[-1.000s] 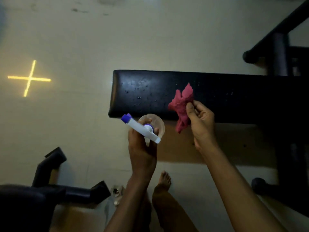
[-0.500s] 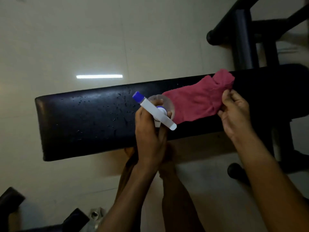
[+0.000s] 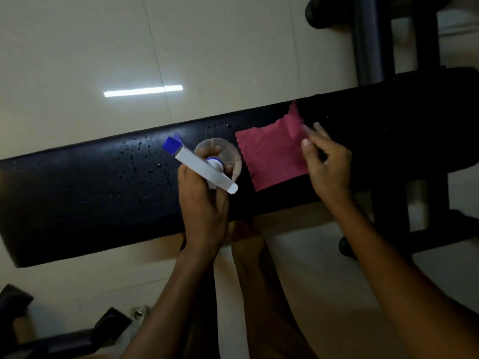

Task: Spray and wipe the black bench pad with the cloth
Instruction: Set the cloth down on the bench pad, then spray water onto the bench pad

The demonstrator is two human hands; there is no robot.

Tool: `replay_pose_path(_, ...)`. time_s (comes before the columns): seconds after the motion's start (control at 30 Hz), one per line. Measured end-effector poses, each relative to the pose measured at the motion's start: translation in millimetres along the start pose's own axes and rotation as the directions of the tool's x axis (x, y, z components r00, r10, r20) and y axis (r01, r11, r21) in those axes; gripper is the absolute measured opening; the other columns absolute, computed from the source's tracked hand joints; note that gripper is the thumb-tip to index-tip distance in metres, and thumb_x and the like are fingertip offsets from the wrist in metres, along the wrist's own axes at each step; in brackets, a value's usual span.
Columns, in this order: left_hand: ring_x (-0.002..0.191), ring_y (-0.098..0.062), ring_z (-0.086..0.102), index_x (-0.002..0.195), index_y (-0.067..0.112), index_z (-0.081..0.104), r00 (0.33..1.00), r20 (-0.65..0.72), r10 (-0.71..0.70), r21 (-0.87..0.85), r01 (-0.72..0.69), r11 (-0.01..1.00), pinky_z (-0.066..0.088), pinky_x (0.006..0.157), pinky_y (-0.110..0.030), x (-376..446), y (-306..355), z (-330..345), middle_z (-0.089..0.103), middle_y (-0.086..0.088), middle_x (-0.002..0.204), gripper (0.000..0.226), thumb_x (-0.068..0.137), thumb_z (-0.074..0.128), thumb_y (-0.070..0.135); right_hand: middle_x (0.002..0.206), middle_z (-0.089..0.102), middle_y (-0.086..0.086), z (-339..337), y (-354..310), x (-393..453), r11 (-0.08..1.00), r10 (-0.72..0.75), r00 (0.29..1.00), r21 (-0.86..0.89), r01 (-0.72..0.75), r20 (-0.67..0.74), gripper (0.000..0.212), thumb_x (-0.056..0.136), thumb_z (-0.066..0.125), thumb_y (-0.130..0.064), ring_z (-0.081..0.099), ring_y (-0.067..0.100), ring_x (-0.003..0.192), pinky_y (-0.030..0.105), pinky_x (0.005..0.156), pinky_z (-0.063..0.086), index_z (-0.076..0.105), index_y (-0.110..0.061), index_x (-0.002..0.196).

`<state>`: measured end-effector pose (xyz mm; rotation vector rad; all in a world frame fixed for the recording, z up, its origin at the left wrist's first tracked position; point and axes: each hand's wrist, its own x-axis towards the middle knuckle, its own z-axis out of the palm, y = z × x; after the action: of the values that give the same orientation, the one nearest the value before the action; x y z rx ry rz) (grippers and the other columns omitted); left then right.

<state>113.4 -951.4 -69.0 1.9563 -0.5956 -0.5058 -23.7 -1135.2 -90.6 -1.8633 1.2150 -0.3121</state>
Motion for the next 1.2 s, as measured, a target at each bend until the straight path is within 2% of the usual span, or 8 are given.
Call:
replay_pose_path(0.17,0.114,-0.031,0.057,0.119,0.006,0.058,0.999,-0.034,-0.004,0.057,0.006,0.998,0.049,0.094,-0.042,-6,-9,-9,0.057,-0.009,0.121,0.028,0.093,0.058,-0.004,0.163,0.031,0.011,58,33,-17,0.879,-0.154,0.899,-0.359,0.314,0.409,0.045,0.102,0.045,-0.032,0.012,0.027,0.154,0.052,0.126,0.010,0.050,-0.026,0.146)
replay_pose_path(0.37,0.115,-0.030,0.056,0.119,0.001,0.060,0.999,0.005,-0.045,0.126,0.044,0.991,0.048,0.095,-0.046,-14,-36,-24,0.058,-0.010,0.124,0.029,0.091,0.061,-0.003,0.165,-0.027,0.007,73,53,-22,0.695,-0.013,0.800,-0.570,0.438,0.600,0.071,0.100,0.020,-0.066,-0.026,0.030,0.151,0.052,0.123,-0.015,-0.007,-0.038,0.160)
replay_pose_path(0.57,0.121,-0.027,0.056,0.125,0.000,0.056,0.994,0.022,-0.103,0.111,0.100,0.989,0.049,0.099,-0.048,-13,-55,-32,0.057,-0.015,0.131,0.030,0.097,0.063,0.005,0.170,0.002,0.005,57,16,-22,0.866,-0.018,0.847,-0.415,0.278,0.531,0.075,0.093,0.045,-0.050,-0.005,0.023,0.156,0.051,0.126,0.000,0.015,-0.033,0.160)
replay_pose_path(0.73,0.125,-0.015,0.048,0.134,0.011,0.052,0.992,0.123,-0.038,0.237,0.008,0.972,0.043,0.106,-0.028,-17,-67,-64,0.051,-0.003,0.137,0.043,0.098,0.061,0.033,0.167,0.020,0.001,76,-48,-46,0.920,-0.237,0.804,-0.141,0.366,0.545,0.086,0.084,0.065,-0.042,0.011,0.021,0.156,0.045,0.123,0.017,0.024,-0.030,0.159)
replay_pose_path(0.83,0.137,-0.023,0.045,0.145,0.008,0.045,0.990,0.128,-0.052,0.364,0.002,0.932,0.038,0.115,-0.038,-29,-91,-91,0.049,-0.013,0.146,0.054,0.102,0.052,0.039,0.162,0.033,0.003,105,-79,-58,0.911,-0.355,0.781,0.001,0.413,0.513,0.088,0.082,0.068,-0.045,0.025,0.022,0.152,0.043,0.122,0.027,0.030,-0.019,0.157)
replay_pose_path(0.93,0.141,-0.024,0.041,0.146,0.009,0.046,0.990,0.045,-0.131,0.449,0.097,0.888,0.037,0.117,-0.049,-39,-123,-121,0.047,-0.013,0.149,0.052,0.104,0.044,0.039,0.149,0.048,0.002,136,-105,-57,0.938,-0.335,0.827,0.077,0.338,0.451,0.091,0.081,0.075,-0.044,0.048,0.011,0.130,0.017,0.106,0.040,0.032,-0.015,0.156)
replay_pose_path(1.03,0.143,-0.026,0.038,0.145,0.008,0.045,0.988,-0.045,-0.148,0.532,0.149,0.834,0.032,0.118,-0.054,-46,-156,-145,0.043,-0.013,0.152,0.048,0.105,0.045,0.034,0.126,0.065,0.007,160,-125,-51,0.919,-0.388,0.846,0.081,0.387,0.364,0.069,0.090,0.074,-0.028,0.063,0.011,0.102,0.003,0.085,0.044,0.044,-0.010,0.149)
replay_pose_path(1.2,0.155,-0.029,0.017,0.155,0.009,0.032,0.936,-0.282,-0.209,0.618,0.344,0.707,0.012,0.126,-0.055,-38,-205,-175,0.024,-0.013,0.165,0.057,0.106,0.039,0.038,0.124,0.059,0.015,193,-152,-54,0.818,-0.552,0.697,0.136,0.558,0.458,0.028,0.093,0.057,-0.007,0.063,0.024,0.103,0.024,0.083,0.050,0.067,-0.003,0.119)
